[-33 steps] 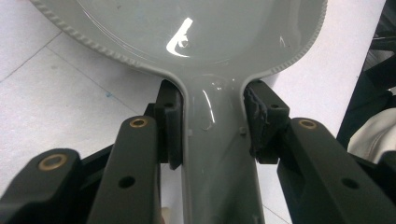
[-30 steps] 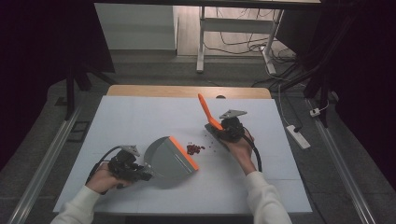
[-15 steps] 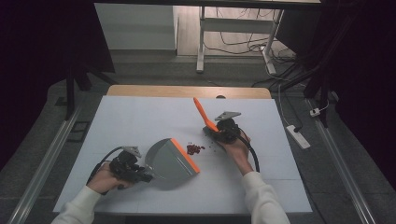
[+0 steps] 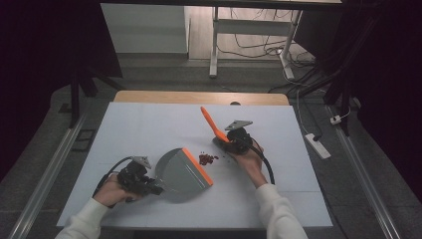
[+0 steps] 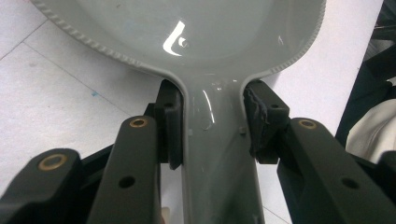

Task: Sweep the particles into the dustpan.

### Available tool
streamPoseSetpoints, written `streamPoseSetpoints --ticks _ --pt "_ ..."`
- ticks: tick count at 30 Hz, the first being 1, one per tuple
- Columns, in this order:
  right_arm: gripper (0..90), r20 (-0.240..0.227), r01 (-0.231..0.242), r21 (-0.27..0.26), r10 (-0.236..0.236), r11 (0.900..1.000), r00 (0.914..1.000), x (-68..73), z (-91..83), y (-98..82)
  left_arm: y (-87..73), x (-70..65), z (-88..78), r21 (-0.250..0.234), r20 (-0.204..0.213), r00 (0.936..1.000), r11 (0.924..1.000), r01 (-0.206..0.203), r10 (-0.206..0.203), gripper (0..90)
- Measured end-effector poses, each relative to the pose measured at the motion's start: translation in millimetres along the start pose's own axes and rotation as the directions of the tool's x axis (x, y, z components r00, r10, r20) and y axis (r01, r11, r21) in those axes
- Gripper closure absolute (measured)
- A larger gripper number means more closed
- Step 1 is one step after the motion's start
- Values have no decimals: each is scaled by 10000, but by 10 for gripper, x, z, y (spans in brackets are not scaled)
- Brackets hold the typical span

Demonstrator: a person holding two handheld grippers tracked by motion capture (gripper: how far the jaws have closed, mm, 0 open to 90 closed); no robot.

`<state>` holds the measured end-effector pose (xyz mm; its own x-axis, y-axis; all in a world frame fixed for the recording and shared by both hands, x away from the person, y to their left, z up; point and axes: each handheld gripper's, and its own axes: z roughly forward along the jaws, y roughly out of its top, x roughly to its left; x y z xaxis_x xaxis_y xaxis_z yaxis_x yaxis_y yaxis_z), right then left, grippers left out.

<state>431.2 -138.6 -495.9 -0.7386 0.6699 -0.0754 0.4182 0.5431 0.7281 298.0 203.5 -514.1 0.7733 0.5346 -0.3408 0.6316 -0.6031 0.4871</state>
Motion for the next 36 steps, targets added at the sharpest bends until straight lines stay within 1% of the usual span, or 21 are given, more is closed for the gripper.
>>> streamPoseSetpoints --ticks 4,10,15,16,21,25,36 --pt "700 -147 22 -49 -23 10000 9999 38 10 8 0 -2 4 15 -7 10000 10000 2 -2 615" --pt "700 -245 162 -22 -162 9999 9996 97 22 22 1 -5 5 14 -18 10000 10000 8 -8 615" --pt "700 -404 153 -38 -155 9999 9991 137 35 30 3 -2 10 34 -4 10000 10000 11 -11 615" --pt "700 -417 230 -45 -232 9997 9989 138 37 31 3 -2 10 43 -8 10000 10000 9 -9 615" --pt "700 -505 203 -53 -206 9998 9985 165 42 34 3 0 13 31 11 10000 10000 20 -20 615" --pt "699 -761 92 -124 -101 9999 9970 187 52 37 2 1 17 27 32 10000 10000 38 -38 615" --pt "699 -830 268 -152 -280 9995 9962 266 68 52 2 2 20 19 51 10000 10000 53 -53 615"
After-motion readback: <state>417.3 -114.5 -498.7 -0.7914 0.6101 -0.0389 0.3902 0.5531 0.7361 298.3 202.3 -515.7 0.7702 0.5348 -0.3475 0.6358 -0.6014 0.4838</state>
